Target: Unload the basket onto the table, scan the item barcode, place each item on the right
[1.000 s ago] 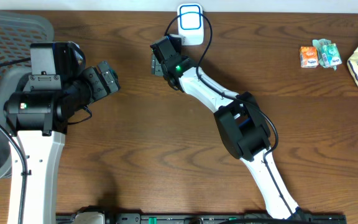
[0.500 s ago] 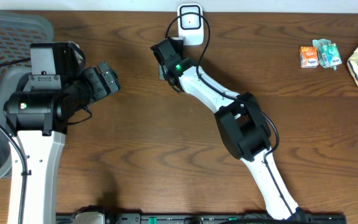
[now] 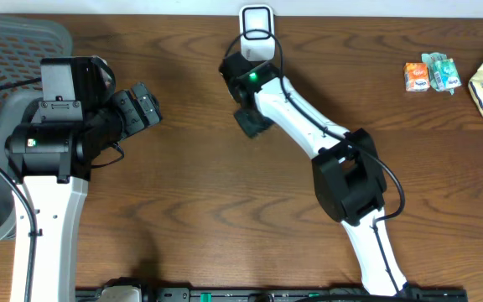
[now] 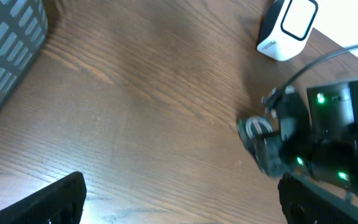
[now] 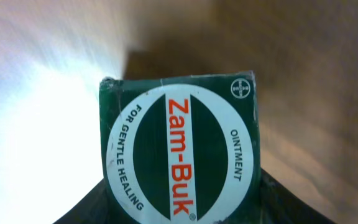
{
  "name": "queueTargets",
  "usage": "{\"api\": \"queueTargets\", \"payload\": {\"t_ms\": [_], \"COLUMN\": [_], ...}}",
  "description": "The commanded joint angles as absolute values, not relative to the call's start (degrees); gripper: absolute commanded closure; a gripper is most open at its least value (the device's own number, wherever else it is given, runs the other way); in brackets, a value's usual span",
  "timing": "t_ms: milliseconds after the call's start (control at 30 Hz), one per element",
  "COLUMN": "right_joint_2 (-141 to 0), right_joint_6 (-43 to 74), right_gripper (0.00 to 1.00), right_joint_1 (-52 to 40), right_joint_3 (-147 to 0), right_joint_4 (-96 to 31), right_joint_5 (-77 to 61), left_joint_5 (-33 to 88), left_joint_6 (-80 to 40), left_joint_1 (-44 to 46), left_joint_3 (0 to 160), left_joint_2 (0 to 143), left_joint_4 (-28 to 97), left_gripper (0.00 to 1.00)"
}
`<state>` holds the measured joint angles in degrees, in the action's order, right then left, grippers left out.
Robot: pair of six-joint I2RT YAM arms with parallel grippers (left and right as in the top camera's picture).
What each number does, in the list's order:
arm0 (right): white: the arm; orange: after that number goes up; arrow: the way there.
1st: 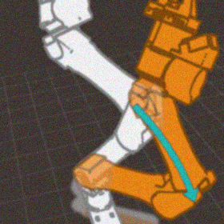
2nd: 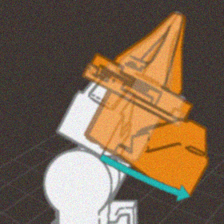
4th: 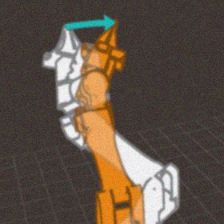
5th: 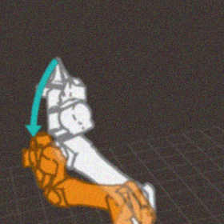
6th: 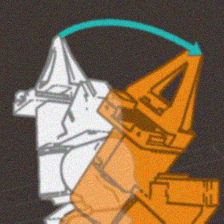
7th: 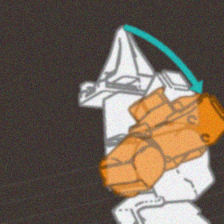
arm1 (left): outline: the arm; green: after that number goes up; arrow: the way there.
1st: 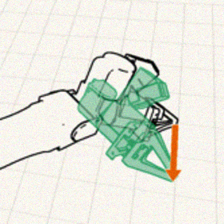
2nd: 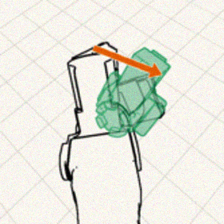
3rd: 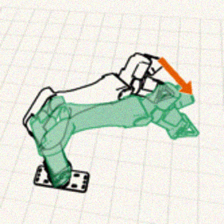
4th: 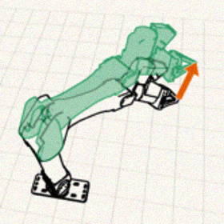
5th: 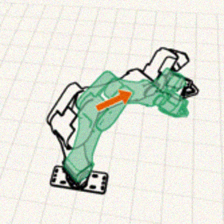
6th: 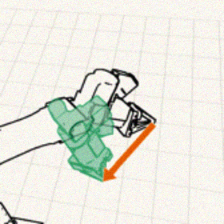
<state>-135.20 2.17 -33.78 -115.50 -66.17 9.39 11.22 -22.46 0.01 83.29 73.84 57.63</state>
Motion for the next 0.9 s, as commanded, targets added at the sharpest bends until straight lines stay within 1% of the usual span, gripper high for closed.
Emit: {"api": "queueTargets", "payload": {"t_ms": [0, 33, 67, 133, 200, 333, 400, 433, 500, 533, 600, 633, 667, 700, 733, 800, 867], "right_joint_2": [-133.4, -133.4, -133.4, -133.3, -133.0, -130.8, -129.6, -129.3, -129.3, -129.4, -129.4, -129.4, -129.4, -129.5, -129.5, -129.5, -129.5], "right_joint_6": [-10.6, -11.2, -11.4, -11.4, -9.5, -7.7, -7.7, -7.7, -7.7, -7.0, -2.0, 1.9, 5.3, 11.5, 13.8, 22.0, 28.8], "right_gripper": [0.31, 0.24, 0.12, 0.01, 0.01, 0.01, 0.01, 0.03, 0.15, 0.24, 0.29, 0.24, 0.22, 0.19, 0.18, 0.15, 0.14], "right_joint_1": [-29.8, -28.9, -27.2, -23.5, -21.0, -17.9, -17.0, -16.7, -16.6, -16.6, -17.1, -17.6, -18.0, -18.6, -18.9, -20.3, -21.9], "right_joint_3": [-115.5, -115.5, -115.5, -115.7, -116.7, -117.3, -117.3, -117.3, -117.3, -117.3, -117.3, -117.3, -117.3, -117.3, -117.2, -116.6, -114.8], "right_joint_4": [-70.5, -70.7, -70.4, -69.1, -69.6, -72.4, -75.9, -78.1, -79.9, -79.9, -78.0, -76.1, -74.8, -72.9, -72.2, -68.8, -64.7], "right_joint_5": [8.5, 8.9, 9.1, 8.6, 7.0, -9.3, -19.2, -22.9, -25.5, -26.1, -25.2, -22.6, -19.6, -14.0, -11.7, -3.0, 3.6], "left_joint_5": [10.9, 10.9, 10.9, 10.9, 10.9, 10.9, 10.9, 10.9, 10.9, 10.9, 10.9, 10.9, 10.9, 10.9, 10.9, 10.9, 10.9], "left_joint_6": [-22.1, -22.1, -22.1, -22.1, -22.1, -22.1, -22.1, -22.1, -22.1, -22.1, -22.1, -22.1, -22.1, -22.1, -22.1, -22.1, -22.1], "left_joint_1": [-0.3, -0.3, -0.3, -0.3, -0.3, -0.3, -0.3, -0.3, -0.3, -0.3, -0.3, -0.3, -0.3, -0.3, -0.3, -0.3, -0.3], "left_joint_3": [83.5, 83.5, 83.5, 83.5, 83.5, 83.5, 83.5, 83.5, 83.5, 83.5, 83.5, 83.5, 83.5, 83.5, 83.5, 83.5, 83.5], "left_joint_2": [73.8, 73.8, 73.8, 73.8, 73.8, 73.8, 73.8, 73.8, 73.8, 73.8, 73.8, 73.8, 73.8, 73.8, 73.8, 73.8, 73.8], "left_joint_4": [57.7, 57.7, 57.7, 57.7, 57.7, 57.7, 57.7, 57.7, 57.7, 57.7, 57.7, 57.7, 57.7, 57.7, 57.7, 57.7, 57.7], "left_gripper": [0.02, 0.02, 0.02, 0.02, 0.02, 0.02, 0.02, 0.02, 0.02, 0.02, 0.02, 0.02, 0.02, 0.02, 0.02, 0.02, 0.02]}}
